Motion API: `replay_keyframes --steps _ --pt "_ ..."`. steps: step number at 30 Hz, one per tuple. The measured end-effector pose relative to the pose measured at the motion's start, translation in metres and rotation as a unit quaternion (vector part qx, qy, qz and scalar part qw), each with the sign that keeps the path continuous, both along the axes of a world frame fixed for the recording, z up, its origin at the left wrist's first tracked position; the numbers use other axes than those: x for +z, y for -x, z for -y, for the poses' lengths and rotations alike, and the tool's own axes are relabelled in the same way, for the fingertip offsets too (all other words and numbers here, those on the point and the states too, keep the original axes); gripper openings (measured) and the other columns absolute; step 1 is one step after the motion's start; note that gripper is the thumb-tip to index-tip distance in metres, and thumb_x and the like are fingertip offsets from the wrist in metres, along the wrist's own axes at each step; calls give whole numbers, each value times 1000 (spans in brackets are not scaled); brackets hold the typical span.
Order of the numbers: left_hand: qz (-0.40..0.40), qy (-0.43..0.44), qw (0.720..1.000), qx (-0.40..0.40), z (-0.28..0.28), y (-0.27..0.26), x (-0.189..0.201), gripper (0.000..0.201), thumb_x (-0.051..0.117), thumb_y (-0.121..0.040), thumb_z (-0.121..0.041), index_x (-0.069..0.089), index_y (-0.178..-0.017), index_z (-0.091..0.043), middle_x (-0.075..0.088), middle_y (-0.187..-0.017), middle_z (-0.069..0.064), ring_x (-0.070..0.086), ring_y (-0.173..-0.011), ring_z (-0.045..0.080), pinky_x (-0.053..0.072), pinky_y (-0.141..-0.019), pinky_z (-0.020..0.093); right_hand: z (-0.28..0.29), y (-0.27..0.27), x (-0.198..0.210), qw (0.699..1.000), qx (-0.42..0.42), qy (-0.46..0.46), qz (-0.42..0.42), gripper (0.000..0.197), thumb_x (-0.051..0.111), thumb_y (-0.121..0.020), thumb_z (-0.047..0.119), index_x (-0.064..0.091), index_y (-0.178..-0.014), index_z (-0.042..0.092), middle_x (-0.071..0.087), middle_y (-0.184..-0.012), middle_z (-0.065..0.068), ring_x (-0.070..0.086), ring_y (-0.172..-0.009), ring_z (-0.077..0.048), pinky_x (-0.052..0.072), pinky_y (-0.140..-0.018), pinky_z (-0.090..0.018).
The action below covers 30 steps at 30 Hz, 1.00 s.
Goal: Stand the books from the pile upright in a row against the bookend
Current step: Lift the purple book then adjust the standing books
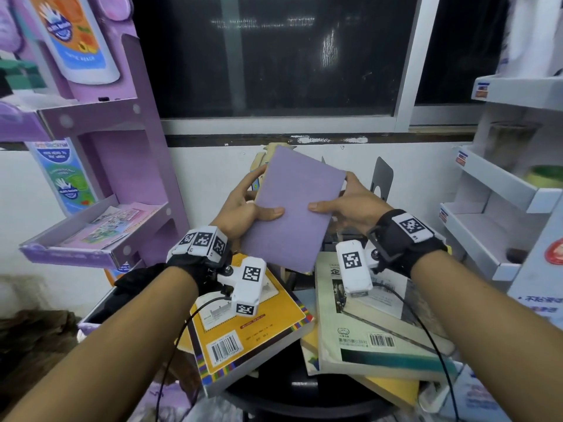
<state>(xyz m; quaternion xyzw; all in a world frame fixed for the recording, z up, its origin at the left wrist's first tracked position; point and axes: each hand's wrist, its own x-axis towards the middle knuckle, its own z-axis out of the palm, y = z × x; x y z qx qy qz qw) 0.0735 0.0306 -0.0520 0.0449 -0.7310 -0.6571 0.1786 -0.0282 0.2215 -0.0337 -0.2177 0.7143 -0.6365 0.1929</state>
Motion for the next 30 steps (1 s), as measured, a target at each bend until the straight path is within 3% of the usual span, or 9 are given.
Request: replay_keyframes --steps 3,5,8,12,15,17,22,25,30 --pt "-7 -3 1000 -18 10 -7 -1 87 77 -72 -1 43 -134 -53 54 -126 12 64 -106 34 55 -84 54 12 -2 -1 999 2 -8 -49 91 82 -71 2 27 -141 23 55 -127 -8 62 -110 -29 57 -76 -55" --pt "-11 -13 999 -33 15 -12 -4 91 77 -68 -6 40 -137 -52 51 -134 11 61 -113 32 53 -88 56 20 -5 -2 997 7 -8 -76 101 84 -69 3 21 -146 24 53 -131 -5 59 -115 -25 56 -83 -54" --pt "-23 -28 999 -40 22 -23 -12 97 77 -67 -7 32 -141 -50 48 -138 10 58 -118 31 51 -92 56 31 -13 -5 992 18 -22 -119 111 83 -70 2 10 -151 22 49 -134 -1 54 -120 -20 51 -97 -46" --pt "-30 -41 998 -28 29 -34 -25 102 74 -65 -3 22 -143 -45 47 -139 6 57 -119 27 51 -92 53 41 -22 -11 986 33 -41 -157 110 85 -69 7 14 -150 29 54 -123 5 55 -118 -20 49 -99 -45" --pt "-27 -68 997 -18 32 -38 -31 99 71 -66 1 22 -143 -37 51 -136 4 59 -114 23 57 -81 41 45 -30 -19 981 44 -56 -180 108 86 -68 10 17 -147 36 55 -121 3 56 -115 -21 50 -98 -45" --pt "-24 -86 996 -6 33 -40 -32 91 70 -68 1 27 -140 -34 53 -134 5 60 -113 25 59 -75 40 47 -35 -20 975 48 -70 -203 106 87 -66 12 20 -144 40 56 -122 -1 58 -112 -22 51 -96 -46" --pt "-54 -140 988 32 38 -35 -33 77 71 -66 -8 37 -134 -18 56 -130 17 58 -115 39 52 -87 59 52 -43 -13 956 57 -118 -263 97 87 -66 16 22 -138 27 56 -117 -5 60 -104 -24 52 -90 -43" --pt "-69 -122 990 28 37 -35 -38 74 76 -71 -14 40 -135 -19 61 -127 12 61 -114 35 52 -90 55 52 -45 -13 953 53 -124 -270 97 87 -67 17 20 -137 24 56 -115 -4 60 -102 -23 53 -87 -38" --pt "-68 -114 991 22 38 -37 -43 71 75 -75 -22 41 -138 -21 62 -127 8 63 -113 29 53 -91 49 52 -47 -18 958 49 -100 -266 95 85 -69 13 18 -136 23 53 -108 3 58 -92 -15 51 -71 -21"
